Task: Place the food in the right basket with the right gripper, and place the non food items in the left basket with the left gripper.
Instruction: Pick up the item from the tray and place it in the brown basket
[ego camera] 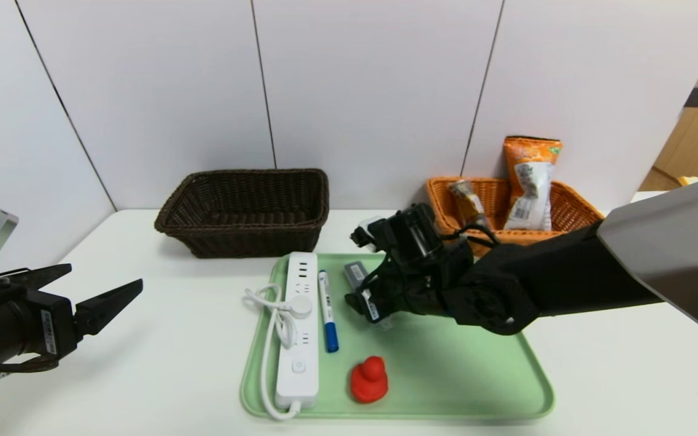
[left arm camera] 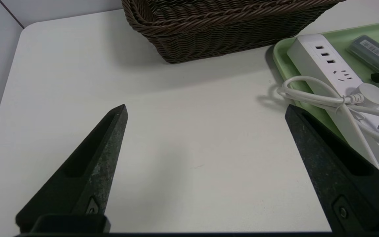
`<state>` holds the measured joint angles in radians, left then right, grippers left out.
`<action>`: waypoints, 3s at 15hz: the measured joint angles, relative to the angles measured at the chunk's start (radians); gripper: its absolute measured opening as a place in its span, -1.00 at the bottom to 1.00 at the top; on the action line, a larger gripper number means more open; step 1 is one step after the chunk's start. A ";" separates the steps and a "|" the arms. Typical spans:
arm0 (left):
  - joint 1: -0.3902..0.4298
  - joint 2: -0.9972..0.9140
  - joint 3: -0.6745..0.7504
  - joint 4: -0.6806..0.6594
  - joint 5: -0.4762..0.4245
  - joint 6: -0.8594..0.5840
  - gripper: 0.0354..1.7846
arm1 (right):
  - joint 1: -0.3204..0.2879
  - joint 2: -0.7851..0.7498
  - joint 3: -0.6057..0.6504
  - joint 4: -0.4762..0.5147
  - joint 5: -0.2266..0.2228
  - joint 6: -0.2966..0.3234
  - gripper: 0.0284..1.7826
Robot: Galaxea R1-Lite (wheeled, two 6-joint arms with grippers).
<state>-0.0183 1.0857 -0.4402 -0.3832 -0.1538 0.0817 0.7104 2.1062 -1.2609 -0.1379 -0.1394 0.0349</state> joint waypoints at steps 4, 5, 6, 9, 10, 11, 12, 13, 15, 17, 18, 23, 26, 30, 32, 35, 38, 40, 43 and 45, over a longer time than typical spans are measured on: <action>0.000 -0.001 0.000 0.000 -0.001 0.004 0.89 | -0.002 -0.005 0.003 0.007 -0.001 0.000 -0.07; 0.000 -0.001 0.000 0.000 0.000 0.005 0.89 | -0.001 -0.008 0.003 0.011 -0.001 0.000 -0.16; 0.000 -0.002 0.000 -0.001 0.000 0.005 0.89 | -0.001 -0.010 0.004 0.013 -0.001 0.000 -0.40; 0.000 -0.007 0.003 0.001 0.000 0.001 0.89 | 0.000 -0.019 0.004 -0.005 -0.005 -0.005 -0.40; 0.000 -0.009 0.006 0.001 0.000 0.001 0.89 | 0.001 -0.027 0.000 -0.046 -0.006 -0.009 -0.40; 0.000 -0.012 0.008 0.001 0.000 0.000 0.89 | 0.003 -0.038 -0.002 -0.093 -0.007 -0.014 -0.40; 0.000 -0.014 0.008 0.000 -0.001 0.000 0.89 | 0.008 -0.051 -0.004 -0.140 -0.007 -0.028 -0.40; 0.000 -0.017 0.009 0.000 0.000 0.001 0.89 | 0.013 -0.068 -0.008 -0.191 -0.004 -0.050 -0.40; 0.000 -0.019 0.012 0.000 -0.001 -0.001 0.89 | 0.023 -0.094 -0.032 -0.284 0.002 -0.090 -0.40; 0.000 -0.023 0.017 0.001 0.000 0.000 0.89 | 0.044 -0.106 -0.073 -0.337 0.004 -0.104 -0.40; 0.000 -0.026 0.021 0.001 0.000 -0.002 0.89 | 0.053 -0.105 -0.099 -0.353 0.006 -0.107 -0.40; -0.001 -0.050 0.033 0.001 -0.001 -0.005 0.89 | 0.087 -0.006 -0.267 -0.417 0.007 -0.156 -0.40; 0.000 -0.067 0.036 0.000 -0.002 -0.014 0.89 | 0.097 0.104 -0.405 -0.417 0.001 -0.185 -0.40; 0.000 -0.084 0.053 0.000 -0.002 -0.024 0.89 | 0.101 0.284 -0.639 -0.429 -0.023 -0.239 -0.40; 0.000 -0.088 0.057 0.000 -0.002 -0.024 0.89 | 0.100 0.348 -0.677 -0.447 -0.029 -0.267 -0.40; 0.000 -0.090 0.058 0.001 -0.003 -0.023 0.89 | 0.091 0.390 -0.689 -0.448 -0.029 -0.268 -0.40; 0.000 -0.090 0.061 0.001 -0.003 -0.023 0.89 | 0.082 0.409 -0.690 -0.460 -0.030 -0.269 -0.40; -0.001 -0.090 0.062 0.001 -0.003 -0.022 0.89 | 0.079 0.412 -0.690 -0.458 -0.030 -0.269 -0.40; 0.000 -0.090 0.065 0.001 -0.003 -0.022 0.89 | 0.076 0.417 -0.691 -0.493 -0.027 -0.271 -0.40; -0.001 -0.090 0.065 0.001 -0.003 -0.023 0.89 | 0.073 0.421 -0.691 -0.515 -0.027 -0.276 -0.40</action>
<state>-0.0191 0.9953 -0.3751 -0.3823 -0.1572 0.0591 0.7836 2.5270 -1.9521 -0.6532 -0.1660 -0.2409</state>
